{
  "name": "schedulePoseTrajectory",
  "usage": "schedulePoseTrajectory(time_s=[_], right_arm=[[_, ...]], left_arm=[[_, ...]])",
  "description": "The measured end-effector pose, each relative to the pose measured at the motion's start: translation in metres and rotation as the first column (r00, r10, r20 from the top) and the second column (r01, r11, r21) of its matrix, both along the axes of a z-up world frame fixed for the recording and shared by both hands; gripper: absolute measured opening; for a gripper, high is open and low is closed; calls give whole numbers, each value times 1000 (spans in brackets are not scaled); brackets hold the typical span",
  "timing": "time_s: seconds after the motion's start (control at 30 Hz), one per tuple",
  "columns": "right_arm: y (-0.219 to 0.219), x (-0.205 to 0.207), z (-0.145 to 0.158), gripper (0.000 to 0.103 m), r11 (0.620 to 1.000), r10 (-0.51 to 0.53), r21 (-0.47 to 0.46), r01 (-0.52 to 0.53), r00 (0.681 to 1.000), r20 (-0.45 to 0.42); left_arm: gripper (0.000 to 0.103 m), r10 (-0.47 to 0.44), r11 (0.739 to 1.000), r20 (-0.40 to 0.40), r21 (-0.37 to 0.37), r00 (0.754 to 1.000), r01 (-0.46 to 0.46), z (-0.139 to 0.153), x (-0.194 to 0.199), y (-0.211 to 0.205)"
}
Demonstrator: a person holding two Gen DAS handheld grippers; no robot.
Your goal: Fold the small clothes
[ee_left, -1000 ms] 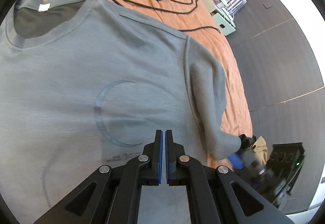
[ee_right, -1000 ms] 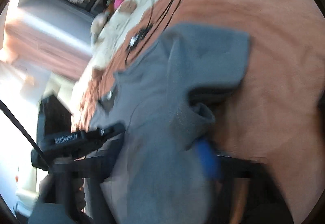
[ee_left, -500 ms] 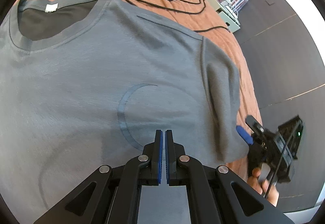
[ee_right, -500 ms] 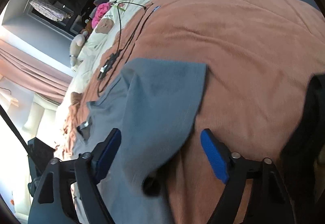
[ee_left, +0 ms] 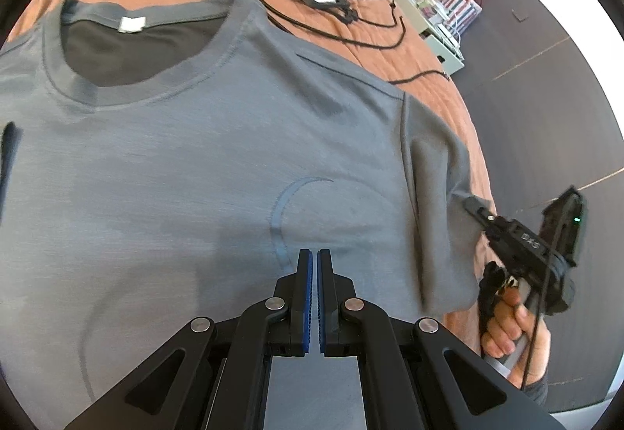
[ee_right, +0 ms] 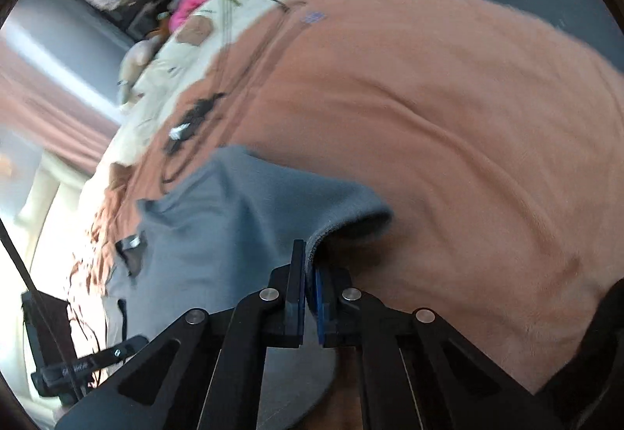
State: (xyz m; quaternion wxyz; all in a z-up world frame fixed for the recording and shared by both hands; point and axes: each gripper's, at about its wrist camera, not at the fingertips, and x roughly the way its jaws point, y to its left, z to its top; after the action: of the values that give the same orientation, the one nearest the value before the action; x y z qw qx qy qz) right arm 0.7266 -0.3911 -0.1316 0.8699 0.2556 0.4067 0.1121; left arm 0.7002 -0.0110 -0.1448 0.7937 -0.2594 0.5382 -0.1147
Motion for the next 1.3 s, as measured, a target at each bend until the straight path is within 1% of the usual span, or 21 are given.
schedulePoseTrajectory(time_s=[0.1, 0.3, 0.33, 0.43, 0.53, 0.63, 0.67, 0.7, 0.73, 0.77, 0.8, 0.83, 0.87, 0.9, 1.0, 1.1, 1.13, 1.27, 1.3], right_arm=[[20, -7, 16, 0, 999, 47, -20, -47, 998, 41], [49, -28, 31, 0, 987, 146, -80, -139, 985, 91], [47, -32, 32, 0, 985, 160, -87, -152, 983, 94], [69, -34, 35, 0, 973, 210, -121, -198, 973, 92], [79, -31, 35, 0, 961, 249, -148, -235, 965, 87], [102, -27, 35, 1, 940, 318, -164, -300, 944, 94], [108, -29, 34, 1, 931, 336, -182, -317, 938, 88], [115, -29, 32, 2, 924, 346, -196, -327, 935, 71], [118, -26, 30, 11, 922, 357, -180, -343, 932, 52], [116, -25, 29, 21, 923, 362, -163, -349, 931, 56], [112, -26, 30, 53, 927, 355, -157, -341, 932, 71], [108, -25, 31, 77, 932, 341, -157, -326, 936, 86], [99, -26, 33, 79, 940, 321, -158, -302, 940, 116], [94, -25, 34, 79, 943, 315, -154, -296, 941, 121], [76, -19, 29, 79, 951, 287, -152, -269, 951, 114], [62, -12, 23, 78, 961, 242, -161, -225, 965, 97], [60, -9, 22, 75, 963, 231, -165, -215, 969, 91], [55, 4, 11, 67, 960, 191, -217, -177, 980, 47], [53, 8, 8, 63, 960, 177, -228, -164, 984, 34]], left_arm=[[0, 11, 1000, 0, -12, 1000, -11, 3, -4, 7], [0, 34, 999, 19, -13, 999, -33, 17, -13, 24], [0, 37, 999, 21, -13, 999, -37, 18, -14, 27], [0, 49, 999, 28, -12, 998, -49, 23, -17, 37], [0, 60, 998, 30, -12, 998, -59, 25, -20, 44], [0, 67, 998, 29, -12, 997, -66, 25, -21, 52], [0, 67, 998, 28, -11, 997, -67, 24, -20, 54], [5, 69, 998, 26, -6, 997, -69, 23, -19, 55], [17, 75, 997, 18, -4, 997, -75, 23, -18, 56], [27, 82, 997, 15, 4, 997, -82, 22, -17, 57], [50, 91, 996, 16, 9, 996, -91, 22, -16, 58], [63, 102, 995, 35, 10, 994, -102, 22, -16, 60], [65, 109, 994, 53, 14, 993, -110, 24, -16, 60], [65, 110, 994, 61, 16, 992, -111, 24, -15, 60], [65, 104, 995, 52, 7, 993, -104, 18, -6, 56], [65, 95, 995, 61, 23, 994, -96, 15, 3, 48], [65, 88, 996, 66, 29, 994, -90, 13, 7, 45], [65, 70, 996, 69, 52, 995, -74, 4, 20, 34], [64, 68, 996, 67, 56, 995, -72, 1, 25, 32]])
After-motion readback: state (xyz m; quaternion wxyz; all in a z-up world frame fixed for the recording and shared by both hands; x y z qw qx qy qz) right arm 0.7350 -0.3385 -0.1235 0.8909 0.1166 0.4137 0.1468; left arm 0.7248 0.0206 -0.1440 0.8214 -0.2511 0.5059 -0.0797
